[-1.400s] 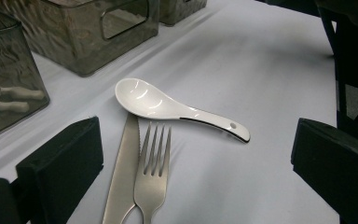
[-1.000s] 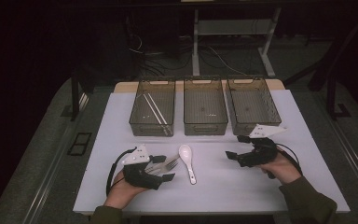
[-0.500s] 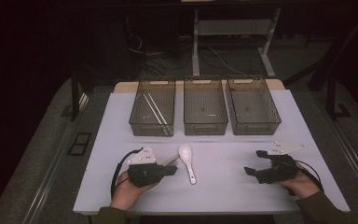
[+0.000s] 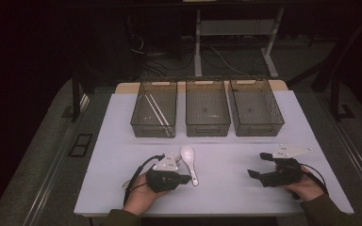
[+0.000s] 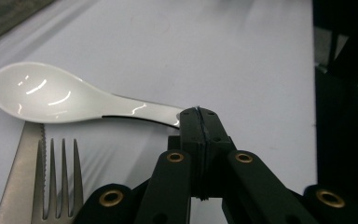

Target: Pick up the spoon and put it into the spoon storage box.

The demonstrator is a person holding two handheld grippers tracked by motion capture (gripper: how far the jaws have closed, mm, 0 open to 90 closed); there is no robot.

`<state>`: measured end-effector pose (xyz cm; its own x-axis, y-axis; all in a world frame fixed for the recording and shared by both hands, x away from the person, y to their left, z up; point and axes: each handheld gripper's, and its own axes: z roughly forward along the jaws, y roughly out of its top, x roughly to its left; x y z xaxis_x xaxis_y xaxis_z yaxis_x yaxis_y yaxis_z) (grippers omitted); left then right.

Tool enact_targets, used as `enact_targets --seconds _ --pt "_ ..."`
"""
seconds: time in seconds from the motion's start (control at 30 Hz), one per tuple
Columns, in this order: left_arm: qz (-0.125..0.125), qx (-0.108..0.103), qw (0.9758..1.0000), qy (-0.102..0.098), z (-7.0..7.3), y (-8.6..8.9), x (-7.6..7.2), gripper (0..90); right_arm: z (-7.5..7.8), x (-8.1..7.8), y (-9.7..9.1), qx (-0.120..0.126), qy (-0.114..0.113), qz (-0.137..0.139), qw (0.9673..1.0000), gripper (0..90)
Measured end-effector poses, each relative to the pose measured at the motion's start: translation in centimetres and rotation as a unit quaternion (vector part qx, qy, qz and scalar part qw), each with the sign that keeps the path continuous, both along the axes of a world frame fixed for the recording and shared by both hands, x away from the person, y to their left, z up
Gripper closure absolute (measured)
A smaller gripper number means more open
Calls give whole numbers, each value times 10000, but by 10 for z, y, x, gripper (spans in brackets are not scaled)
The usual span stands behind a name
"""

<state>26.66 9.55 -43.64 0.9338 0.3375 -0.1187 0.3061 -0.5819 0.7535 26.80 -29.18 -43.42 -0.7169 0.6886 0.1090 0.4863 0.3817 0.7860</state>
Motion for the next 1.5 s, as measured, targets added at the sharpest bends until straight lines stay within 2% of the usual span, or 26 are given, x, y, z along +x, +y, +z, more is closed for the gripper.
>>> enact_targets --seconds 0.13,0.33,0.4,0.43,0.47,0.67,0.8,1.0,1.1,1.13,1.17,1.2,1.27,1.5 --pt "-8 135 9999 3 -4 -5 3 891 0 0 0 4 -2 -5 10000 161" --pt "-216 358 9991 -13 -9 -19 5 890 0 0 0 2 -11 -11 10000 161" --pt "-220 336 9992 -21 -10 -23 5 890 0 0 0 -4 -9 -18 10000 160" --pt "-279 389 9988 -50 -9 -25 6 890 0 0 0 -4 -8 -21 10000 160" --pt "-196 287 9994 -25 -10 -28 6 891 0 0 0 -9 -6 -21 10000 160" --pt "-163 309 9993 -110 -10 -38 10 891 1 0 0 4 -1 -36 10000 161" --pt "-233 401 9987 -189 -9 -45 13 891 1 0 0 17 -7 -28 10000 161" --pt "-190 461 9984 -264 -9 -56 17 891 1 0 0 18 -17 -26 10000 161" --pt "-84 455 9985 -296 -9 -62 18 891 1 0 0 24 -17 -19 10000 161" --pt "-118 518 9980 -343 -9 -64 20 891 1 0 0 24 -19 -19 10000 161" --pt "-74 478 9983 -330 -9 -66 20 891 1 0 0 24 -18 -18 10000 161" --pt "-147 534 9977 -390 -9 -66 23 891 1 0 0 31 -20 -19 10000 161" --pt "-77 474 9981 -374 -10 -70 25 891 1 0 -1 32 -25 -17 10000 161" --pt "30 479 9983 -330 -12 -80 30 891 2 0 0 41 -31 -12 10000 161"
